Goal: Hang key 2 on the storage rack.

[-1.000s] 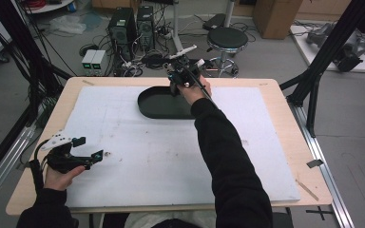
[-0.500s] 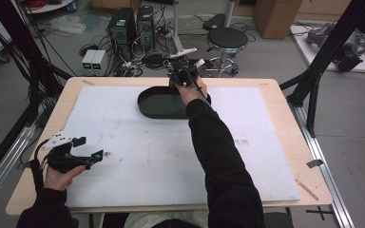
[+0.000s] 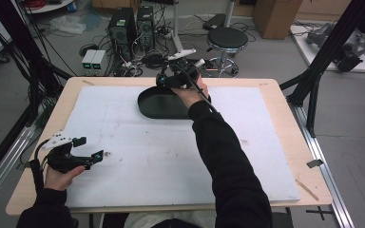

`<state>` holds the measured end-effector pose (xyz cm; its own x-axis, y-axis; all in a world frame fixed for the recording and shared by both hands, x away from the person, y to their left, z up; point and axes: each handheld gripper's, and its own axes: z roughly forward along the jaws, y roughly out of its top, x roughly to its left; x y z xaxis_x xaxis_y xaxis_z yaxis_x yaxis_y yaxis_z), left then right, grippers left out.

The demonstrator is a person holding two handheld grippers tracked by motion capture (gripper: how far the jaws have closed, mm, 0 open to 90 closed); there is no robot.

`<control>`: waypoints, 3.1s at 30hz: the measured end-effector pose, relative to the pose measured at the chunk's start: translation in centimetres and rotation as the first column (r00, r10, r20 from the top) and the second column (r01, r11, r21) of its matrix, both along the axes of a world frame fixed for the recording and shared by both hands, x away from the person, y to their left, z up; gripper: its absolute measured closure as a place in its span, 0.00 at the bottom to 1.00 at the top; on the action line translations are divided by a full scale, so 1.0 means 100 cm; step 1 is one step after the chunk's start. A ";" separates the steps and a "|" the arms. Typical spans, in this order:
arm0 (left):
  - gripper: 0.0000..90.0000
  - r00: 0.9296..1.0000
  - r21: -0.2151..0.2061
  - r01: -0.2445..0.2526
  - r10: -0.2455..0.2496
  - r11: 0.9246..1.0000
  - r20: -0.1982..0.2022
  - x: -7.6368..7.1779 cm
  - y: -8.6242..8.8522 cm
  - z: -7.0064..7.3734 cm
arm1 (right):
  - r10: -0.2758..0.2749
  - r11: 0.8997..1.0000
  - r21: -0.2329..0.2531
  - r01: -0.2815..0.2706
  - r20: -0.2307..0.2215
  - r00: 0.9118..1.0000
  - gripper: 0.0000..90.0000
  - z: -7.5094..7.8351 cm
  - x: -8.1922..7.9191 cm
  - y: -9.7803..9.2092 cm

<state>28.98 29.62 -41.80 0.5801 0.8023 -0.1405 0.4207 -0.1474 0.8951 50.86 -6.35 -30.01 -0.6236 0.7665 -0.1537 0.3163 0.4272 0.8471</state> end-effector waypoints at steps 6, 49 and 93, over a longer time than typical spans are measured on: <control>0.06 1.000 0.002 0.001 -0.001 1.000 0.002 0.000 0.000 0.000 | 0.013 1.000 -0.007 -0.014 -0.032 0.999 0.11 0.005 -0.005 -0.007; 0.06 1.000 0.012 -0.002 0.002 1.000 0.009 -0.003 -0.004 0.002 | -0.108 0.980 0.160 0.121 -0.091 0.990 0.01 -0.027 -0.099 -0.198; 0.06 1.000 0.032 -0.004 0.005 0.999 -0.009 -0.003 -0.005 0.001 | -0.078 0.985 0.136 0.109 -0.219 0.973 0.01 -0.105 -0.171 -0.247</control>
<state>28.67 29.08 -41.69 0.5753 0.8091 -0.1202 0.4294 -0.1737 0.8862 33.80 -31.08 -40.53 -0.5543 0.8272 0.0927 0.5284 0.2636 0.8070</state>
